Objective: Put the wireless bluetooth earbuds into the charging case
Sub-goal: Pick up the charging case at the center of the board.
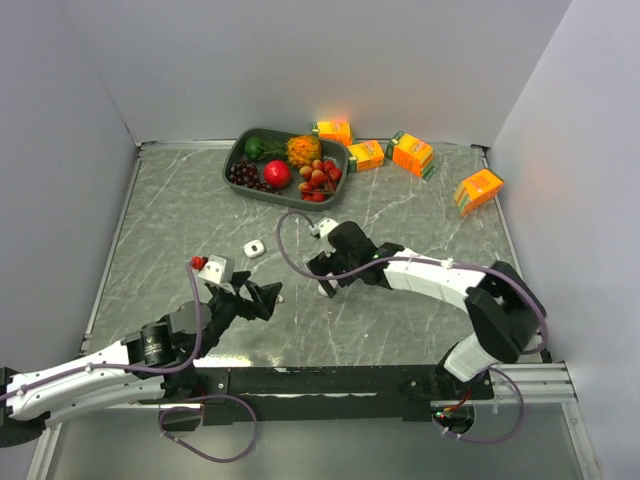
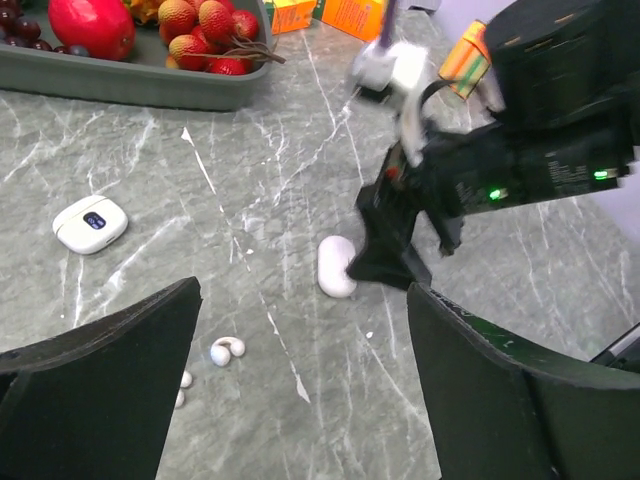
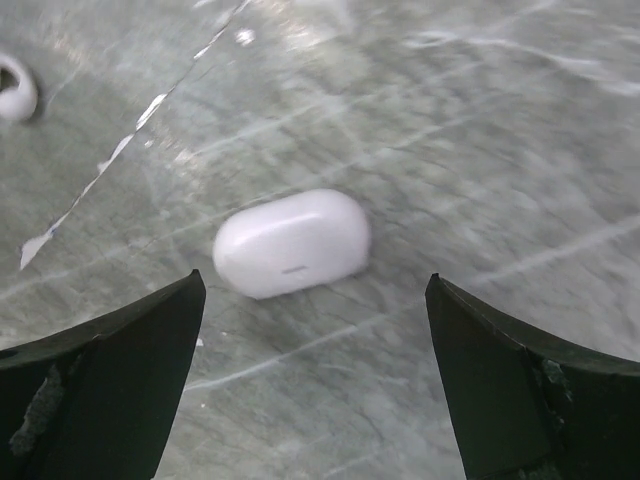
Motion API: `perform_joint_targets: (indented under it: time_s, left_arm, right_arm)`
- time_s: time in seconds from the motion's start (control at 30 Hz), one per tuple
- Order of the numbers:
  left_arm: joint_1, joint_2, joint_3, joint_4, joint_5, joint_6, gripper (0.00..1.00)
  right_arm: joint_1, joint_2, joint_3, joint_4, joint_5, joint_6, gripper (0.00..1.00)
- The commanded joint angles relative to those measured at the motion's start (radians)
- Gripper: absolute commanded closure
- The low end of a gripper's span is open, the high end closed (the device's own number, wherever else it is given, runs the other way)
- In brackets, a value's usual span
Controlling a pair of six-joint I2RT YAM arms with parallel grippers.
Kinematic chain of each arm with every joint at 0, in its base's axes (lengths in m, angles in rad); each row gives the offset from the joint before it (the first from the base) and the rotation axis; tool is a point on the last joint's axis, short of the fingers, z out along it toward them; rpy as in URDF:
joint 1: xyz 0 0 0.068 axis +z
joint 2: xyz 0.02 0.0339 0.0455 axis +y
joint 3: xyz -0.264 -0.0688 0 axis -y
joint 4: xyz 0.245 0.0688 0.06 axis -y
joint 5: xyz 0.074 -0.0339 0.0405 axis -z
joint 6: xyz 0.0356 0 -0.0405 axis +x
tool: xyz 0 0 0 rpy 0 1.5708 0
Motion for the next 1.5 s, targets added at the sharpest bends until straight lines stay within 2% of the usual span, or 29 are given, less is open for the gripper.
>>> perform_joint_targets:
  time_s: [0.0,0.1,0.13,0.2,0.23,0.27,0.3,0.33,0.37,0.4,0.43,0.47,0.5,0.63,0.8,1.13,1.47]
  left_arm:
    - [0.002,0.041,0.062,0.011,-0.026,-0.028,0.11]
    - [0.005,0.118,0.065,0.055,-0.028,-0.037,0.12]
    - [0.008,0.192,0.073,0.060,-0.017,-0.044,0.13]
    - [0.041,0.292,0.120,0.039,0.006,-0.083,0.22]
    - [0.066,0.401,0.139,0.027,0.045,-0.105,0.26]
    - [0.100,0.455,0.177,0.013,0.088,-0.132,0.43]
    - [0.185,0.501,0.192,-0.001,0.133,-0.192,0.49]
    - [0.233,0.574,0.202,-0.004,0.235,-0.221,0.55]
    - [0.279,0.602,0.203,0.010,0.288,-0.244,0.67]
    - [0.354,0.642,0.200,0.037,0.332,-0.263,0.73]
    - [0.381,0.664,0.197,0.081,0.374,-0.264,0.78]
    - [0.399,0.688,0.208,0.088,0.429,-0.260,0.91]
    - [0.420,0.717,0.223,0.118,0.461,-0.236,0.99]
    - [0.433,0.952,0.378,0.042,0.567,-0.143,0.99]
    - [0.433,1.084,0.461,0.040,0.671,-0.084,0.99]
    - [0.407,1.193,0.476,0.034,0.710,-0.099,0.99]
    - [0.306,1.308,0.547,0.052,0.730,-0.111,0.99]
  right_arm:
    - [0.006,-0.186,0.054,-0.044,0.190,0.171,0.01]
    - [0.005,-0.340,0.051,-0.108,0.244,0.297,0.03]
    - [0.005,-0.361,0.058,-0.128,0.241,0.320,0.04]
    - [0.006,-0.408,0.071,-0.209,0.244,0.386,0.06]
    - [0.006,-0.422,0.075,-0.234,0.251,0.404,0.07]
    - [0.006,-0.434,0.074,-0.270,0.248,0.432,0.09]
    - [0.006,-0.465,0.065,-0.280,0.240,0.444,0.11]
    - [0.006,-0.480,0.049,-0.287,0.235,0.452,0.12]
    - [0.008,-0.499,0.040,-0.289,0.205,0.463,0.15]
    - [0.009,-0.537,0.032,-0.291,0.197,0.466,0.17]
    - [0.008,-0.555,0.017,-0.291,0.192,0.471,0.18]
    - [0.008,-0.575,0.008,-0.288,0.182,0.477,0.20]
    - [0.009,-0.612,-0.001,-0.277,0.172,0.477,0.21]
    - [0.008,-0.660,-0.018,-0.277,0.143,0.466,0.22]
    - [0.009,-0.668,-0.005,-0.314,0.139,0.443,0.22]
    - [0.009,-0.700,-0.028,-0.295,0.132,0.429,0.21]
    - [0.011,-0.704,-0.015,-0.315,0.137,0.429,0.20]
